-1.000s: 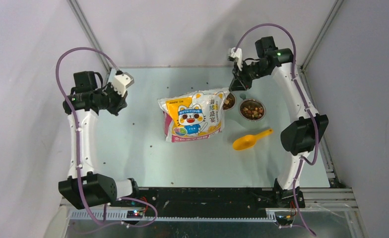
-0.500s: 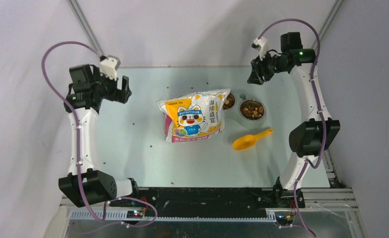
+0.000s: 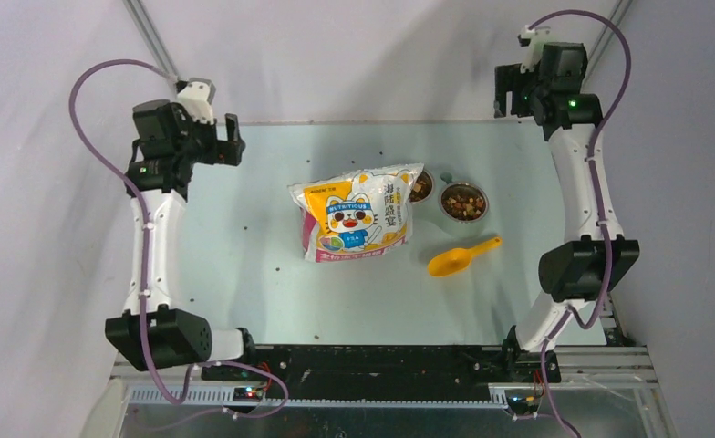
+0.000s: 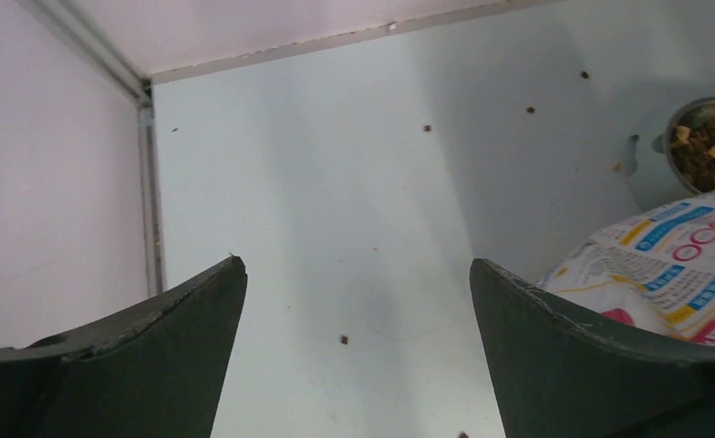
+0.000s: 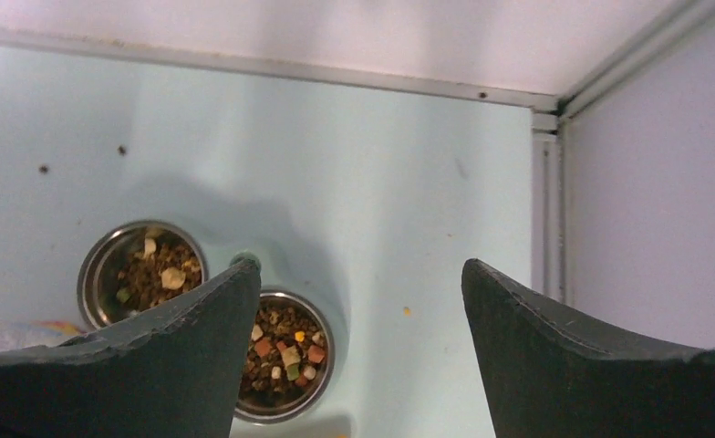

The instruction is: Serve the pet food

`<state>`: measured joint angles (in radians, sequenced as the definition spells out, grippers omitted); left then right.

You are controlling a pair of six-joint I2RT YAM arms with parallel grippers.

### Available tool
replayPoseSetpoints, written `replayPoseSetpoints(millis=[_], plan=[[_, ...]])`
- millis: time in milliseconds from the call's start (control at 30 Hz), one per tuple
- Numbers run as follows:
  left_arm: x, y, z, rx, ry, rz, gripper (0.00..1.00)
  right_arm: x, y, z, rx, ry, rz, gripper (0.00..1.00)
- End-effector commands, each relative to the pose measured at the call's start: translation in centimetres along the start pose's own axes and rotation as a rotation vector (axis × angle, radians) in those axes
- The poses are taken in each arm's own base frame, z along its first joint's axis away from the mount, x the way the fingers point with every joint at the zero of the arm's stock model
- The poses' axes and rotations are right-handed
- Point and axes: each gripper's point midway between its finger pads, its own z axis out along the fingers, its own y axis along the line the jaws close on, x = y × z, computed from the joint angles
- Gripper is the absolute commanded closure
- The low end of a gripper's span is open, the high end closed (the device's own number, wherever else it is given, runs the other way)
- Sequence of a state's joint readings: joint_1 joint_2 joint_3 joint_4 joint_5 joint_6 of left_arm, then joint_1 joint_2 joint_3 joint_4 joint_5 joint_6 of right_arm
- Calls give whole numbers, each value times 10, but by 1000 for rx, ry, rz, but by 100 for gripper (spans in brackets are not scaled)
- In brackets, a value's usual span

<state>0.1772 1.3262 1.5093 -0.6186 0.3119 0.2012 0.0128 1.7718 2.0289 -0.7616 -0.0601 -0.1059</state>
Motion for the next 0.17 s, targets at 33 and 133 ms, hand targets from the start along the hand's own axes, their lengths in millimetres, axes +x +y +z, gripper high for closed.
replayPoseSetpoints(millis=[33, 133], plan=[[-26, -22, 1, 28, -52, 82, 0, -42, -34, -37, 177, -159, 79, 16], [-30, -27, 2, 43, -63, 70, 0, -38, -42, -39, 187, -157, 101, 17]])
